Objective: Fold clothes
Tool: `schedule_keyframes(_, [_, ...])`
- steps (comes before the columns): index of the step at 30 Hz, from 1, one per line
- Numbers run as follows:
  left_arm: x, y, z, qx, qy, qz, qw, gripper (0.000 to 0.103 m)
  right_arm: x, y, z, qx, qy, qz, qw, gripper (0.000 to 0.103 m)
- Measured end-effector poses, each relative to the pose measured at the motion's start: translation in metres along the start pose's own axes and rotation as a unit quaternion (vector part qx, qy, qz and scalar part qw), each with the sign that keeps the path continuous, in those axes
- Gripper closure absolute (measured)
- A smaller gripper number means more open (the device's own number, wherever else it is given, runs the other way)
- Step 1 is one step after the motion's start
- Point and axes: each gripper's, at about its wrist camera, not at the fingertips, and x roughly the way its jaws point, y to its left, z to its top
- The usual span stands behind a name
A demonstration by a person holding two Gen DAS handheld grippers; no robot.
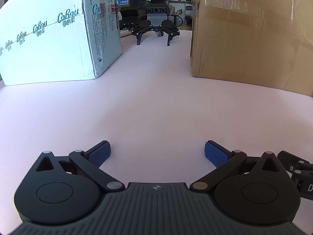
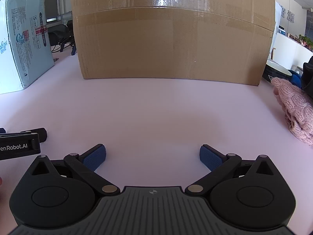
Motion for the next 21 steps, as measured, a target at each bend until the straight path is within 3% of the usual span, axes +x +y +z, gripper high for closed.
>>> schedule_keyframes(21, [0.0, 0.001, 0.0, -0.002, 0.0, -0.002, 1.0, 0.0, 0.0, 0.005, 0.002, 0.0, 0.001, -0.001, 1.0, 0.0])
